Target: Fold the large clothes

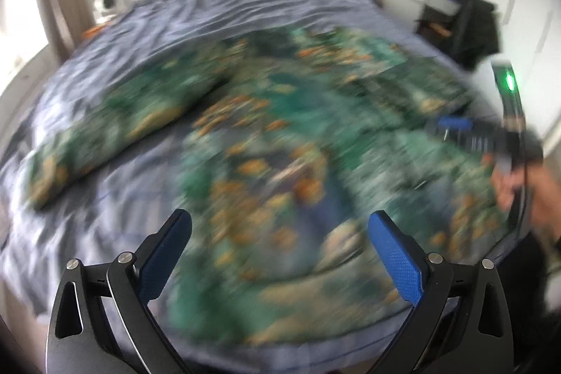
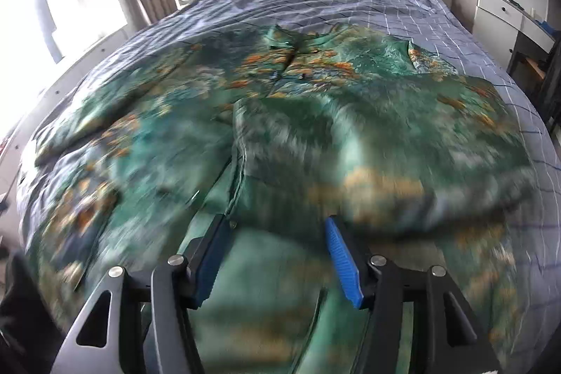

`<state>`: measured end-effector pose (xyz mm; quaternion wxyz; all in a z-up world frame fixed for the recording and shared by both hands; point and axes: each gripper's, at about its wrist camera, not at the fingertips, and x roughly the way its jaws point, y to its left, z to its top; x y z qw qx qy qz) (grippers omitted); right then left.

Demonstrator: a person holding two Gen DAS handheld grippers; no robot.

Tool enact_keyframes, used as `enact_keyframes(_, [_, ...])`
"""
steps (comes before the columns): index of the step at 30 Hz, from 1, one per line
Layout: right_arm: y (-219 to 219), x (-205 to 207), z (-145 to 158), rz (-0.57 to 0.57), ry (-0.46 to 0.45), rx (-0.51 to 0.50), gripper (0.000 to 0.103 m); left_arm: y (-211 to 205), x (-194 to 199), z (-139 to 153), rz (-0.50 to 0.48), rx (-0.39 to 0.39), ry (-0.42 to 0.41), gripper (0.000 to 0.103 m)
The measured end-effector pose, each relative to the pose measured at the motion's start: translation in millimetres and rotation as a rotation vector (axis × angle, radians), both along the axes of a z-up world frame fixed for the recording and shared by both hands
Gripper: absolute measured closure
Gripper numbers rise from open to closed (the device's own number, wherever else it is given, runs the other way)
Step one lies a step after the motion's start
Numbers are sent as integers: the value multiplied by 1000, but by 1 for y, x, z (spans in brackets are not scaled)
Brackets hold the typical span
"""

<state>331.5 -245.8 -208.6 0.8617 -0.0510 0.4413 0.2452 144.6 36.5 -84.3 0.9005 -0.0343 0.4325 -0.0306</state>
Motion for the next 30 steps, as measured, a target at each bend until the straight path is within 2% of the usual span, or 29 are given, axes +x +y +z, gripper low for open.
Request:
enact_keyframes(2, [-10, -20, 10, 3, -29, 21, 45, -13, 25, 6, -72, -63, 14, 2])
enact_keyframes(5, [-33, -54, 23, -25, -64, 48, 43, -47, 84, 10, -213, -160, 51, 2])
enact_keyframes(9, [-58, -78, 31, -75, -64, 81, 43, -91, 155, -6, -333, -181, 148, 5])
enact_keyframes(11, [-74, -90, 35, -113, -63, 110, 43, -107, 184, -22, -373, -203, 217, 15])
enact_keyframes(15, [-96, -103, 40, -176, -65, 161, 43, -121, 217, -52, -331, -223, 321, 20])
enact_keyframes(20, [-105, -110, 42, -193, -81, 173, 43, -133, 238, -81, -281, -283, 413, 35])
enact_keyframes(23, [-104, -112, 45, -191, -101, 165, 43, -136, 240, -83, -245, -262, 402, 71])
enact_keyframes(24, [-104, -112, 46, -190, -109, 164, 43, -135, 242, -82, -235, -266, 397, 89])
enact_keyframes(26, [-104, -110, 47, -188, -119, 164, 43, -130, 244, -75, -224, -314, 383, 94])
enact_keyframes(30, [-107, -101, 47, -193, -120, 158, 43, -110, 254, -43, -195, -284, 278, 95])
